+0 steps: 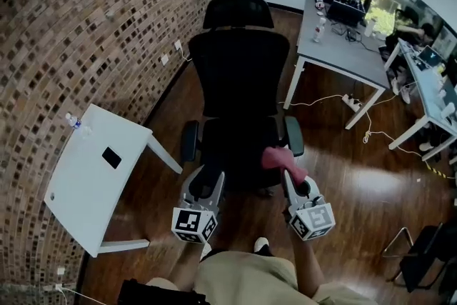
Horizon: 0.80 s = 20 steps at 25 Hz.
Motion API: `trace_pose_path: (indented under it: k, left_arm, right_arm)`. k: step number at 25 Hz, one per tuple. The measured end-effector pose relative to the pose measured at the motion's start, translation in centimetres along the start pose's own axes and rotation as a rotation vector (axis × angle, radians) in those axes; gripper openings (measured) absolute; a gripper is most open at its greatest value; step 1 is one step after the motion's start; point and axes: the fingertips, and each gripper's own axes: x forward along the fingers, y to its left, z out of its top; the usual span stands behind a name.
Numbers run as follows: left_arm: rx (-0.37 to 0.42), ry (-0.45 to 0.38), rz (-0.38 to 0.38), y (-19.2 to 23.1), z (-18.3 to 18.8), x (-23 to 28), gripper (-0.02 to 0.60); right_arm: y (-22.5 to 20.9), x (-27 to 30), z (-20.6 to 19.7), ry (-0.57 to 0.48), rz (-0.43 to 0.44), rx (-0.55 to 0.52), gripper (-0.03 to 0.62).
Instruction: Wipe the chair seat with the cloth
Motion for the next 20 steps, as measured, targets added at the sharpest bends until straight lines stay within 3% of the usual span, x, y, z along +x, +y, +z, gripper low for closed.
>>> trace_pose_path:
  k: [10,20]
  left_arm:
    - [0.122,-0.053,-0.105,0.8,3.2,-8.0,0.204]
    - [0.100,-0.069,-0.042,3.9,4.5,-8.4,0.206]
  right_arm:
    - [8.2,-0.1,-1.8,0.033,0.009,0.019,0.016]
    - [14.0,2.1,-0.8,0.043,0.062,-0.016,0.017]
